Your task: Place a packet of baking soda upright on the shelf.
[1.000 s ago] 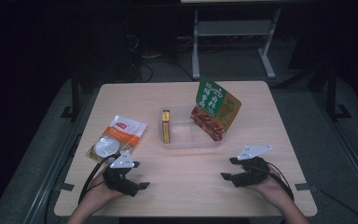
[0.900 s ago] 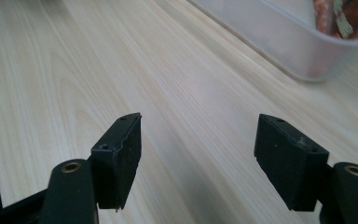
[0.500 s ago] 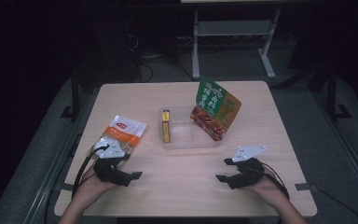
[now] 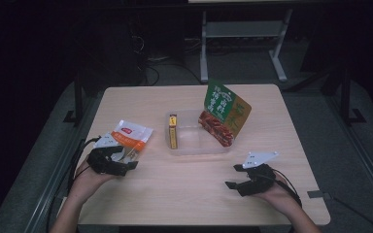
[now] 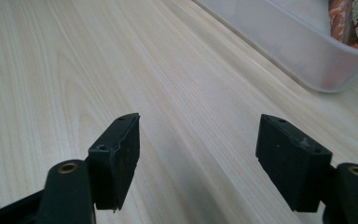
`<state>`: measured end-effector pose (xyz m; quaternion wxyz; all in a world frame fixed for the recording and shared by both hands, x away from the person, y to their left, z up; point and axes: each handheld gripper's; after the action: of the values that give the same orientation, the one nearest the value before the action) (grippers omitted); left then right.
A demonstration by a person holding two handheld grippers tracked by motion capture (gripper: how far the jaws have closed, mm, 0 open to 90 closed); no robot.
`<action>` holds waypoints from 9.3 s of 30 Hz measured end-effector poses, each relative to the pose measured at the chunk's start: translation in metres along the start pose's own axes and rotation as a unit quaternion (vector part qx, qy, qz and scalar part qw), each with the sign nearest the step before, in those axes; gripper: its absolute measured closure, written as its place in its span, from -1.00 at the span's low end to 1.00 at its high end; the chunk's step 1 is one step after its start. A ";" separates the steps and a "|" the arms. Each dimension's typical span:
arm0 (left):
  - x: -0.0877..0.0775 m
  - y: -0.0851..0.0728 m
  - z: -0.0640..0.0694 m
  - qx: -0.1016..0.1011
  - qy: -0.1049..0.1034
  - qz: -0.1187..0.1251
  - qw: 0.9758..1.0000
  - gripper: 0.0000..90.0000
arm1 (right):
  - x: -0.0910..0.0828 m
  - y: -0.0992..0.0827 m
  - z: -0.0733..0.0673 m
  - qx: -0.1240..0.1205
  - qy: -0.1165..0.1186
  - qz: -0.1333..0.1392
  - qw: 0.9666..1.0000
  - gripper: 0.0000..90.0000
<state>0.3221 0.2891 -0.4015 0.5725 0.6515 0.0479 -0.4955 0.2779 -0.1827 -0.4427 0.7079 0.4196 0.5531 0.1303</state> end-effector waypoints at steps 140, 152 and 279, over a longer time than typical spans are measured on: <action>-0.002 0.044 0.099 -0.002 -0.210 0.153 0.966 1.00 | 0.019 0.072 -0.017 0.004 0.092 0.176 0.980 -0.13; 0.005 0.041 0.097 -0.017 -0.219 0.157 0.963 1.00 | 0.020 0.083 -0.002 0.029 0.100 0.214 0.971 0.84; 0.049 -0.030 0.075 0.061 -0.159 -0.028 0.985 -0.64 | 0.031 0.182 0.096 0.033 -0.014 0.199 0.979 1.00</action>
<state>0.2833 0.2148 -0.4460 0.5177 0.5969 -0.0558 -0.6105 0.4256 -0.0938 -0.3255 0.6613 0.5462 0.4525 0.2443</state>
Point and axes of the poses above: each handheld gripper's, and its own axes: x roughly forward along the jaws, y roughly out of its top, z roughly to its right, and after that the axes turned 10 degrees about -x, right-handed
